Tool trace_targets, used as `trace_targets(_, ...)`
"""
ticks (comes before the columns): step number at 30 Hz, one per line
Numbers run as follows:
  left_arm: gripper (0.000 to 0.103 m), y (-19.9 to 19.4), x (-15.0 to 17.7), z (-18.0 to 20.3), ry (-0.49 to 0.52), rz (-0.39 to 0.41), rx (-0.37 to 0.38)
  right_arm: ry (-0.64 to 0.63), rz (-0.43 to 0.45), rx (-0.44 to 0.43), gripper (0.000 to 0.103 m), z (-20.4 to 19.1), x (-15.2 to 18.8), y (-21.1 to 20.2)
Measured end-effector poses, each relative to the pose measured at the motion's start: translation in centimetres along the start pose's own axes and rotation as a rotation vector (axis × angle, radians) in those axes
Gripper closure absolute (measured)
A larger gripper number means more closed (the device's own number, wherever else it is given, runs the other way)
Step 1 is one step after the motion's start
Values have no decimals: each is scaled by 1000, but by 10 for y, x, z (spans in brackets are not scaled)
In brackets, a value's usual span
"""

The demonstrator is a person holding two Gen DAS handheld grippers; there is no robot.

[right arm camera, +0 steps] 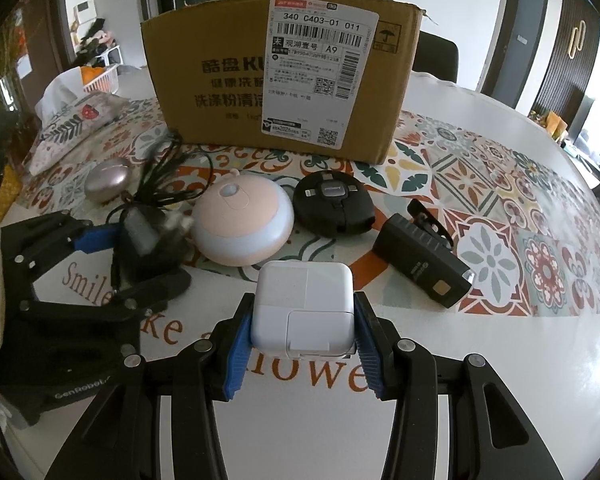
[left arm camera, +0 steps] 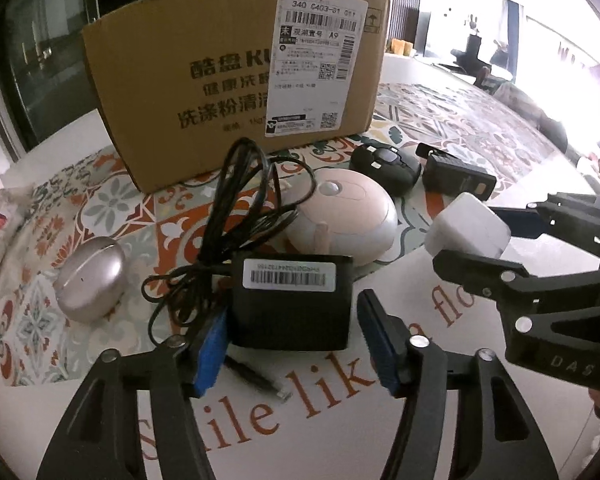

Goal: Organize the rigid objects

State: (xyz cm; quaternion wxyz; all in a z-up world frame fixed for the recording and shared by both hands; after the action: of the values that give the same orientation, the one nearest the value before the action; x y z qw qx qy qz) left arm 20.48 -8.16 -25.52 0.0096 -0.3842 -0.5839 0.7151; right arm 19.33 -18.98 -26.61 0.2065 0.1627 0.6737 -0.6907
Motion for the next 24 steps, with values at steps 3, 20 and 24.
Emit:
trace_targets(3,40,1,-1,0,-5,-1,-1,-2,-2,3,56,0,0,1)
trace_targets(20,49,-8,-8,-5,-9,26,-42,-1,2,0,56,0,-5,0)
trace_targets(24,49,-20,-12,-5,-6,45,-57,-7,22,-8,56,-3,-9,-9)
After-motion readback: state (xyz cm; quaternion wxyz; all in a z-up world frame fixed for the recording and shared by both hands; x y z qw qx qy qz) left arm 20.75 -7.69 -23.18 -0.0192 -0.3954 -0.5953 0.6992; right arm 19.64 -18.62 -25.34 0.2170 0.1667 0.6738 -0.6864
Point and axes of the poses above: each gripper's, at about its wrist camera, not at the fingertips, and y roughly the way its jaws point, z to its right, x to its underside, the point moved 5 cm from there along y, roughly the way its jaws point, and after that the axes turned 5 degrees about -z, right-handed, at the moved point
